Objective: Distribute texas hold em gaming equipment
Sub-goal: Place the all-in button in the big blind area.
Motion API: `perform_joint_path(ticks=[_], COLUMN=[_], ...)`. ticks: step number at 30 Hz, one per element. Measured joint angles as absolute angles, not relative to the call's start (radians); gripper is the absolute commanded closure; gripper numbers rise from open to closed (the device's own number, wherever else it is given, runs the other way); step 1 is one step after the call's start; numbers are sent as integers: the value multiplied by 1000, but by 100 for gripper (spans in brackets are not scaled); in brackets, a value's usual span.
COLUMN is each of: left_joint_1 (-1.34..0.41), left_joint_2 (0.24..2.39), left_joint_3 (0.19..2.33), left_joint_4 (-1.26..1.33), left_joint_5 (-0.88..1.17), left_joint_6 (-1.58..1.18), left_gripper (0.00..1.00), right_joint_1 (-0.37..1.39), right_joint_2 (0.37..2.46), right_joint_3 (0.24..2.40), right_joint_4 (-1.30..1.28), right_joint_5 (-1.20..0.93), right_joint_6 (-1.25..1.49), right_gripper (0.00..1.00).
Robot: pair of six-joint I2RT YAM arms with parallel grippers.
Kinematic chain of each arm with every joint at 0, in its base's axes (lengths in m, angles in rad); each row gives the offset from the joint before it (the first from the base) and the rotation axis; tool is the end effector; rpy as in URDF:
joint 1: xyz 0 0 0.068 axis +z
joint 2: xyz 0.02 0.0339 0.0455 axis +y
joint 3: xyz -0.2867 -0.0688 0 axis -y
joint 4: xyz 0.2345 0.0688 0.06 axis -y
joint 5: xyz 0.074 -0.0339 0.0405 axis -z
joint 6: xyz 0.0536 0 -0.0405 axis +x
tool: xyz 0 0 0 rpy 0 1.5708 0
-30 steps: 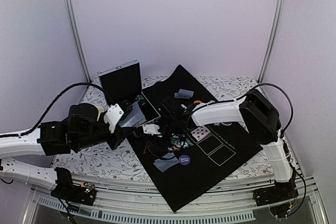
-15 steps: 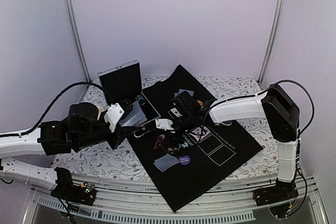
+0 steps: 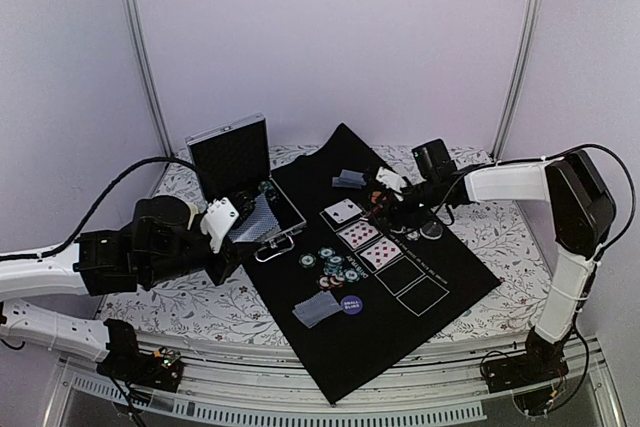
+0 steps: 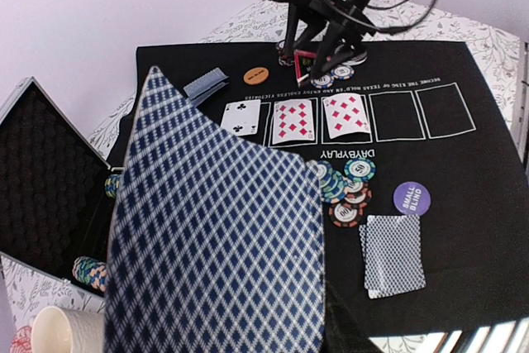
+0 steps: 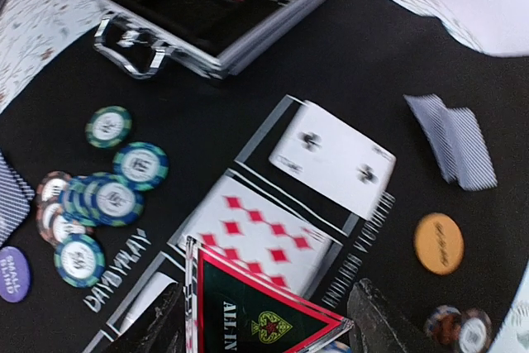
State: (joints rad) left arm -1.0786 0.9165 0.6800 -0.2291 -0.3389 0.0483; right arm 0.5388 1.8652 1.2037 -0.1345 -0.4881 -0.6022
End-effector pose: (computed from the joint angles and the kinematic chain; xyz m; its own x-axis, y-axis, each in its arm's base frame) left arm 0.1097 -0.1668 0.2885 -0.1786 0.4294 -0.8853 0.7002 0.6876 0.1922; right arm 0.3390 0.2319 0.2044 -0.0892 -0.6362 -0.7663 -0.9529 0.2783 -0.1201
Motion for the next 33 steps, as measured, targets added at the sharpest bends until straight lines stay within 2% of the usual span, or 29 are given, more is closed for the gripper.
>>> perform_joint_path(ticks=[8, 13, 24, 29, 33], left_joint_1=[-1078, -1078, -1077, -1077, -1077], left_joint_2=[916, 916, 923, 923, 923], left_joint_3=[680, 680, 691, 691, 691], left_joint_4=[-230, -230, -232, -232, -232], left_joint_5=[-331, -330, -326, -326, -326], left_joint_6=[48, 49, 50, 51, 51], left_gripper=[65, 65, 65, 65, 65], right_joint_1=[239, 171, 217, 337, 433], right_joint_2=[1922, 2014, 2075, 2080, 2109], right_joint_3=[1329, 1423, 1546, 1554, 1564], right_joint_4=[-163, -189, -223, -224, -223], right_joint_5=[-385, -324, -321, -312, -310], right_joint_6=[-486, -425, -356, -378, -380], right_gripper=[54, 55, 58, 59, 63])
